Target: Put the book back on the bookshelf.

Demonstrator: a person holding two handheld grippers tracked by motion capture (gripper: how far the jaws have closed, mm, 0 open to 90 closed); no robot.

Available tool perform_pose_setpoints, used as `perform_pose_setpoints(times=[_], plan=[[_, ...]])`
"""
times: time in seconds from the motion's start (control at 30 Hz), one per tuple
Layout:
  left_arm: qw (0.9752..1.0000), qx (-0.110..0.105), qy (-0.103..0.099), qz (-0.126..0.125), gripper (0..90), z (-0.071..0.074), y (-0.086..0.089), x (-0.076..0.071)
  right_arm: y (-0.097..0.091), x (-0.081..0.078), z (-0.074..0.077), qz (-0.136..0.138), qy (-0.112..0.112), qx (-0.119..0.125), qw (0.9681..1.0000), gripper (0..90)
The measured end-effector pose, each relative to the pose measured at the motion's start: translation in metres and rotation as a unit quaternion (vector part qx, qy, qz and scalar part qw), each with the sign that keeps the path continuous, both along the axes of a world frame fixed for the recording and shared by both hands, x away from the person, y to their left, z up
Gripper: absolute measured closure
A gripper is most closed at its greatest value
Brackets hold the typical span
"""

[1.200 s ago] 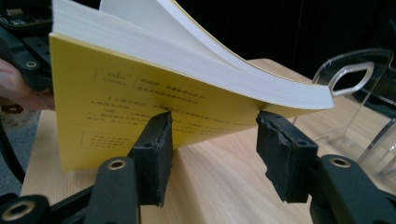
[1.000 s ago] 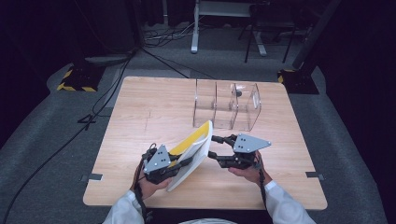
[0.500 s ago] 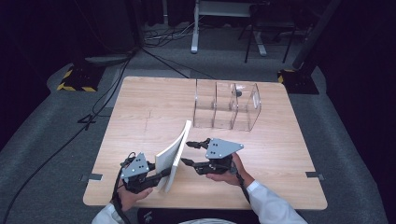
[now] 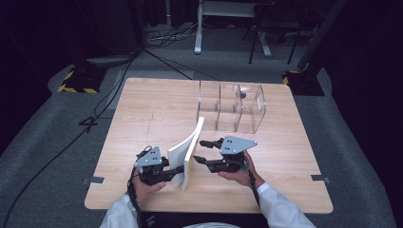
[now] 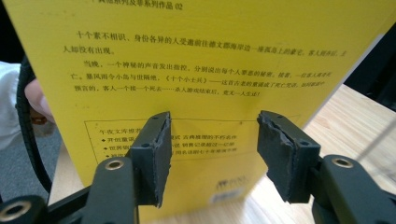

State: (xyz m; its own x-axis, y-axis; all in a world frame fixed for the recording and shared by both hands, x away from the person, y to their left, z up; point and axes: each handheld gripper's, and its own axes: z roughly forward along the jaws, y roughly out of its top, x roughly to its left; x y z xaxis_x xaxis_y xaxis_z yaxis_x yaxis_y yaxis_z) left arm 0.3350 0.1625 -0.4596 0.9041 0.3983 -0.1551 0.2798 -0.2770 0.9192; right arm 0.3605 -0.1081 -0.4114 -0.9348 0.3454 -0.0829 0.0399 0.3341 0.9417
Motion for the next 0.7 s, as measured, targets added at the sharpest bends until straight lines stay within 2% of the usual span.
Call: perform_pose_setpoints(times=[0.1, 0.2, 0.23, 0.33, 0.5, 0.53, 0.63, 0.7], plan=[[0.9999, 0.0, -0.004, -0.016, 73.6, 0.0, -0.017, 0.008, -0.013, 0.002, 0.0, -0.01, 0.0, 0.004, 0.9999, 45.3], [0.9998, 0.006, -0.007, -0.018, 73.2, 0.002, -0.026, 0.01, -0.021, 0.001, 0.0, -0.021, -0.003, 0.007, 0.9998, 45.4], [0.9996, 0.012, -0.012, -0.021, 72.9, 0.003, -0.032, 0.011, -0.031, 0.0, 0.0, -0.027, -0.005, 0.005, 0.9996, 45.2], [0.9994, 0.019, -0.017, -0.024, 69.9, 0.003, -0.041, 0.011, -0.041, -0.004, -0.003, -0.033, -0.003, 0.012, 0.9994, 44.7], [0.9991, 0.029, -0.024, -0.018, 60.2, 0.007, -0.04, 0.005, -0.045, -0.009, -0.007, -0.043, -0.018, -0.001, 0.9989, 43.2], [0.999, 0.03, -0.027, -0.02, 56.1, 0.007, -0.038, 0.004, -0.046, -0.009, -0.008, -0.043, -0.016, -0.002, 0.9989, 43.0], [0.9981, 0.043, -0.036, -0.023, 55.1, 0.008, -0.036, -0.001, -0.045, -0.01, -0.01, -0.043, -0.014, -0.003, 0.999, 42.5], [0.9977, 0.051, -0.039, -0.021, 47.9, 0.009, -0.034, -0.007, -0.043, -0.011, -0.013, -0.043, -0.015, -0.008, 0.9989, 42.0]])
